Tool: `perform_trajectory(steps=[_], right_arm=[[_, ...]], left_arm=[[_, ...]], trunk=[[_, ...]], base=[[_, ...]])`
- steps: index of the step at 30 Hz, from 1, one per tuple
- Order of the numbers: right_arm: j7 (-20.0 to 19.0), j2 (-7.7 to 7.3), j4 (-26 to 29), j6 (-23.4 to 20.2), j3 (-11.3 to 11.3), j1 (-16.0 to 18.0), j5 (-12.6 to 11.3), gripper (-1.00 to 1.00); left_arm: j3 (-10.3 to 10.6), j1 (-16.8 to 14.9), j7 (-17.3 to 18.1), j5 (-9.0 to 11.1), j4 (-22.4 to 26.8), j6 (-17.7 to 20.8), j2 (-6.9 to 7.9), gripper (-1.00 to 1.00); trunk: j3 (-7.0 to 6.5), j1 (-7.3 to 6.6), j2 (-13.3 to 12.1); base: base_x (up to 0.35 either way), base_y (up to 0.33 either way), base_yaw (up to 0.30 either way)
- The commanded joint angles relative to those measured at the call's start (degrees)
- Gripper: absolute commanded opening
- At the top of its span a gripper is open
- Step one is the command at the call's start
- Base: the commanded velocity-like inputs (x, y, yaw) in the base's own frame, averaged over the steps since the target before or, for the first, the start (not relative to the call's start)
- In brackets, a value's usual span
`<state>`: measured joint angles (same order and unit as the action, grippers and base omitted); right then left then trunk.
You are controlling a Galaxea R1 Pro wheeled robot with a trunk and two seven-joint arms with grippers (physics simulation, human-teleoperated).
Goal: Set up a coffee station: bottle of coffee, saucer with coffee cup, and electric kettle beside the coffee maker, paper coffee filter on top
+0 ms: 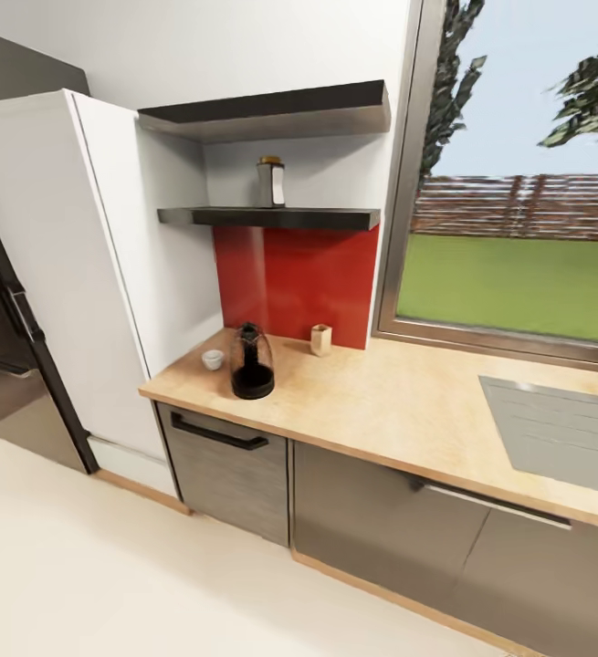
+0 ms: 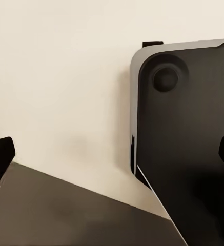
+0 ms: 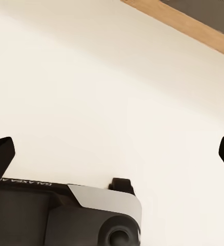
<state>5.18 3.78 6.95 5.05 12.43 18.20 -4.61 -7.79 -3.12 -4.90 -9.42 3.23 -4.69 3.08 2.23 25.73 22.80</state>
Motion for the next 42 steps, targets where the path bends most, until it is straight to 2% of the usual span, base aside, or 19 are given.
perform_trajectory(steps=[1,18,37,42], right_arm=[[0.3,0.04,-0.1,0.2,0.5,0.1,-0.5,1.00],[0.3,0.03,-0.1,0.2,0.5,0.1,-0.5,1.00],[0.4,0.00,0.0,0.3,0.5,0.1,-0.5,1.00],[0.3,-0.93,0.0,0.3,0.6,0.1,-0.4,1.00]], left_arm=[[-0.5,0.0,-0.1,-0.6,-0.1,-0.2,-0.01,1.00],[-0.5,0.0,-0.2,-0.6,-0.1,-0.2,0.00,1.00],[-0.4,0.0,-0.2,-0.7,0.0,-0.5,0.08,1.00],[-0.2,0.0,-0.3,-0.7,3.5,-0.6,0.40,1.00]], trunk=[[0.13,0.05,0.1],[0.13,0.05,0.1],[0.13,0.05,0.1],[0.13,0.05,0.1]], base=[[0.152,0.306,-0.265],[0.041,0.312,-0.265],[0.000,0.019,-0.239],[0.000,0.000,-0.012]])
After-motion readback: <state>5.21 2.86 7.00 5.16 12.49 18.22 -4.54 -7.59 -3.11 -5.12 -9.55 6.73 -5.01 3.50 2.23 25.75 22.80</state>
